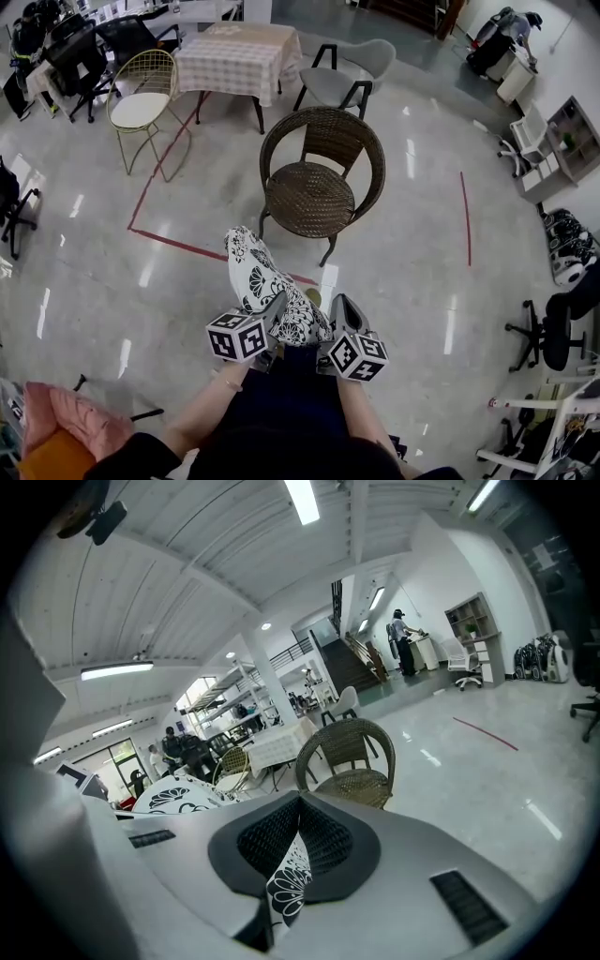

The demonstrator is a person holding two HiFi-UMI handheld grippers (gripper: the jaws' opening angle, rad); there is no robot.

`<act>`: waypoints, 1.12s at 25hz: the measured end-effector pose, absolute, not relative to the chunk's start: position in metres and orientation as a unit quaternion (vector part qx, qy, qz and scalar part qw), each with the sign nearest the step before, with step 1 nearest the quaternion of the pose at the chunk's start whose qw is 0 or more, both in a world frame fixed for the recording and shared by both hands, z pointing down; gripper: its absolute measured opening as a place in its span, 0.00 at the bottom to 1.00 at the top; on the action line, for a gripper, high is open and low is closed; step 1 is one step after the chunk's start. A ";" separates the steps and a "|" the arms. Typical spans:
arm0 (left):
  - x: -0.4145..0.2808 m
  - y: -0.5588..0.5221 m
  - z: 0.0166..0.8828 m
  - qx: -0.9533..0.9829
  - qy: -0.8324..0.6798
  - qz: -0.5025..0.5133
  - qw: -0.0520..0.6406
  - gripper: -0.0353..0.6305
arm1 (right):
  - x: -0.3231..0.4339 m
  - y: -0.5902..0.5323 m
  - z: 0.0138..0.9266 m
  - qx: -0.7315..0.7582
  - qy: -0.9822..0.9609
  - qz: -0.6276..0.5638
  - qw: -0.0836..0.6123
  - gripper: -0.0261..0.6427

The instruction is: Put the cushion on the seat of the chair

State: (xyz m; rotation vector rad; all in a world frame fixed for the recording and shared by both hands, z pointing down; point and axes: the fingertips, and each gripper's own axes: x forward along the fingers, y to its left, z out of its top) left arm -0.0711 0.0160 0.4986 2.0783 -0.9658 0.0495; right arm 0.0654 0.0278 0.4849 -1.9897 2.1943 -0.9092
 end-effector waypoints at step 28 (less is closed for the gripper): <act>0.005 -0.140 0.512 0.815 -0.389 0.042 0.428 0.09 | 0.115 -0.143 0.503 -0.582 0.743 -0.329 -0.001 0.08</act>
